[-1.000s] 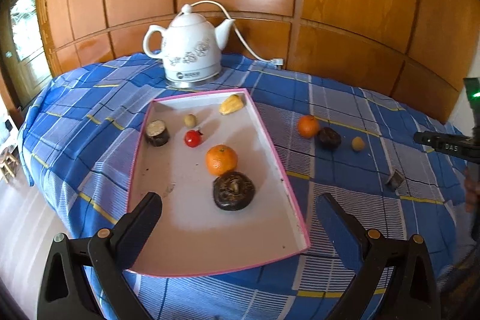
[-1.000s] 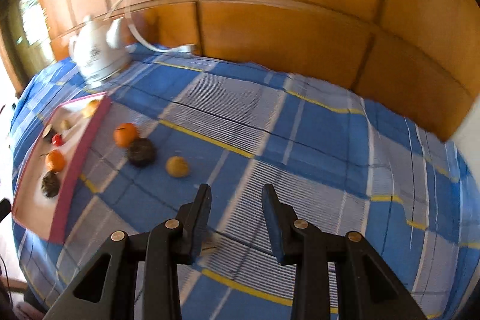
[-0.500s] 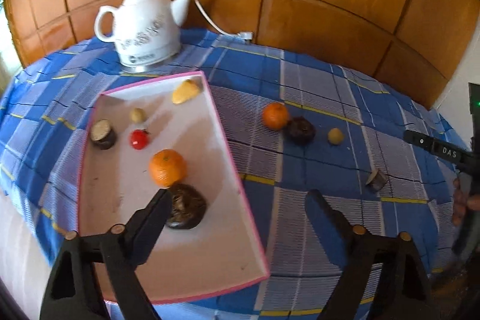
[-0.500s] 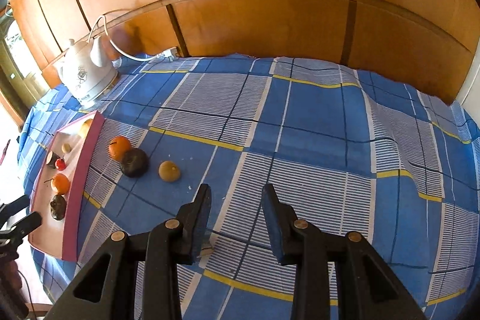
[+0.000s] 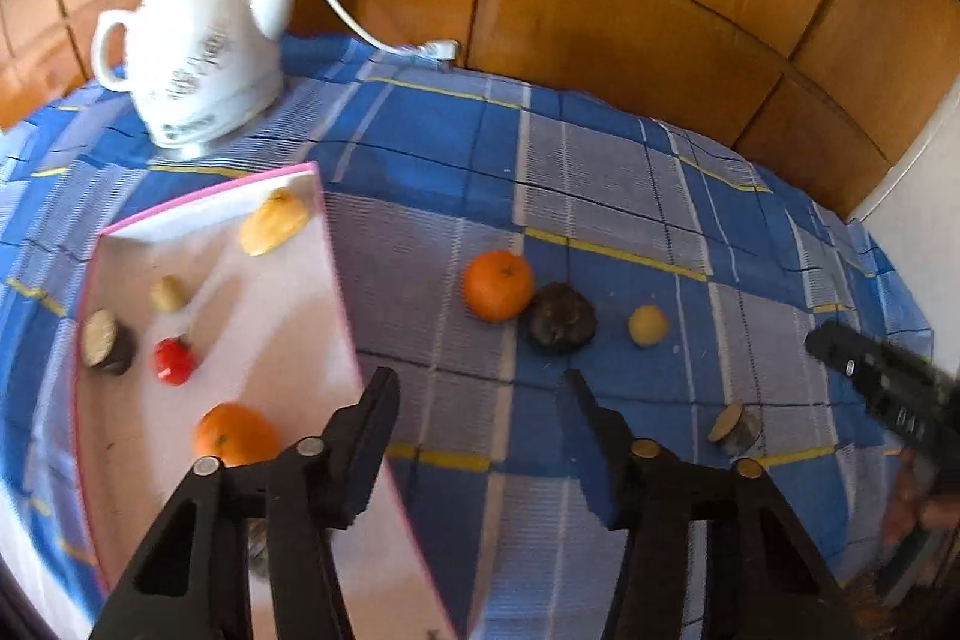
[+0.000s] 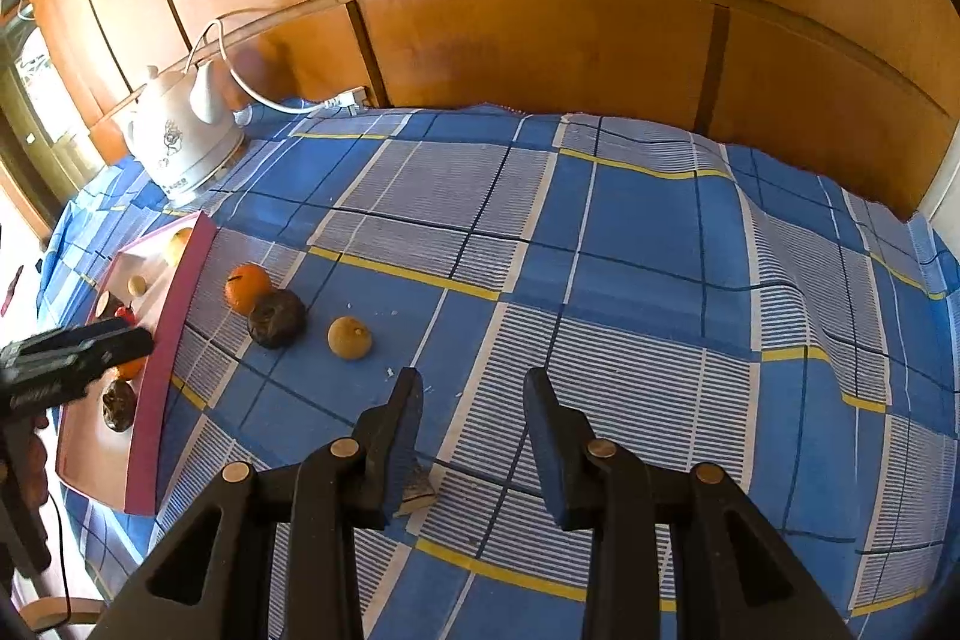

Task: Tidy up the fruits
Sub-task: 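Grasp the orange with the left gripper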

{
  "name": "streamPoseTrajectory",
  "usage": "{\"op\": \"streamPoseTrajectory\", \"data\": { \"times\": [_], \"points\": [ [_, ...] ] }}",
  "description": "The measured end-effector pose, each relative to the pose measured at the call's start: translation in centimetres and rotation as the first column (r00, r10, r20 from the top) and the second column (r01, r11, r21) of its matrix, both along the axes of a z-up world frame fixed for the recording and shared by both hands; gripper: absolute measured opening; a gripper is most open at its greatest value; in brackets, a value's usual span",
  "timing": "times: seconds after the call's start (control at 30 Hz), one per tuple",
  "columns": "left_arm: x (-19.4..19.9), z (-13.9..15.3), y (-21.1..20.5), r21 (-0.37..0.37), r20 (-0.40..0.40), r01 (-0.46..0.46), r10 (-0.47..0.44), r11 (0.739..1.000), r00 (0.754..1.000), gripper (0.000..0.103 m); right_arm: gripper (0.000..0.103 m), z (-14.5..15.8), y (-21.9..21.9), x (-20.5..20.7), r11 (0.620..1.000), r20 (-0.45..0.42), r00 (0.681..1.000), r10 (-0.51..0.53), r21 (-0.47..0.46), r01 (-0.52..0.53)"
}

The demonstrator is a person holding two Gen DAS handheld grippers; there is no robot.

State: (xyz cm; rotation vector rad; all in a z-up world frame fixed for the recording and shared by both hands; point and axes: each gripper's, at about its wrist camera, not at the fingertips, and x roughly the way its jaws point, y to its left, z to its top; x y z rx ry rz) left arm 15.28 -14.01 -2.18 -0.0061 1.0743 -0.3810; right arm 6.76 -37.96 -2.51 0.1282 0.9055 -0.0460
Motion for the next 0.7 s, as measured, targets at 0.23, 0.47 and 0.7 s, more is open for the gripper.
{"op": "streamPoseTrajectory", "data": {
  "times": [0.23, 0.47, 0.7],
  "points": [
    [4.4, -0.6, -2.4, -0.045, 0.008, -0.009, 0.01, 0.999, 1.0, 0.052, 0.035, 0.0, 0.4, 0.2, 1.0, -0.002, 1.0, 0.017, 0.002, -0.017],
    [7.3, -2.8, -3.9, -0.022, -0.03, -0.033, 0.033, 0.999, 0.999, 0.059, 0.035, 0.2, 0.4, 0.4, 1.0, 0.005, 1.0, 0.022, 0.016, -0.022],
    [7.9, -5.6, -4.5, -0.005, -0.122, -0.05, 0.049, 0.999, 0.991, 0.039, 0.035, 0.4, 0.5, 0.4, 1.0, 0.012, 1.0, 0.025, 0.015, -0.026]
  ]
}}
